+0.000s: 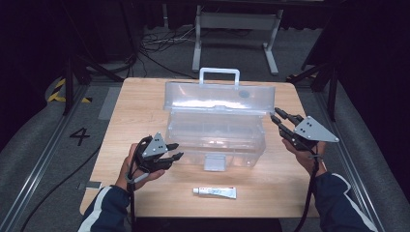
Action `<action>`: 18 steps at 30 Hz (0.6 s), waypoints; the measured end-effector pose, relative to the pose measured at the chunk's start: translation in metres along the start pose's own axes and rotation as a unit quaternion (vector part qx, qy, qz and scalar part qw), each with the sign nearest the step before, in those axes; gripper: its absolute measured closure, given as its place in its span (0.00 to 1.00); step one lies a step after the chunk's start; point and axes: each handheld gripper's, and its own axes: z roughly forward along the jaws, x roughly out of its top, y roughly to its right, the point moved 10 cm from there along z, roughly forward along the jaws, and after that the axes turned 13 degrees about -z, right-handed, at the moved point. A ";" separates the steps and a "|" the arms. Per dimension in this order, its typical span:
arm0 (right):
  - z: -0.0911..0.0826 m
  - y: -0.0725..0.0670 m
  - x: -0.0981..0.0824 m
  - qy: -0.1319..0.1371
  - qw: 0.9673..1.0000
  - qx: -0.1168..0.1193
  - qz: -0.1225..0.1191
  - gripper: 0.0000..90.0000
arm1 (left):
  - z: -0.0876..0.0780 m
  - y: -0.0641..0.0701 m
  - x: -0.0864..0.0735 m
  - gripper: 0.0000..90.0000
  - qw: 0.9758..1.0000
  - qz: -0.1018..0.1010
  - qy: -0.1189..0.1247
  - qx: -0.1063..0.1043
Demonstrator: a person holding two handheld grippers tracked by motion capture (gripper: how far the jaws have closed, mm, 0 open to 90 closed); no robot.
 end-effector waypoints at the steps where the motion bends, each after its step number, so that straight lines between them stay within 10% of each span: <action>1: 0.001 0.001 0.001 0.000 1.000 -0.002 0.002 0.83 | 0.001 0.001 0.000 0.70 1.000 0.001 -0.001 -0.001; 18: 0.016 0.016 0.008 -0.001 0.998 -0.059 0.026 0.87 | 0.025 0.005 0.006 0.73 1.000 0.014 -0.024 -0.010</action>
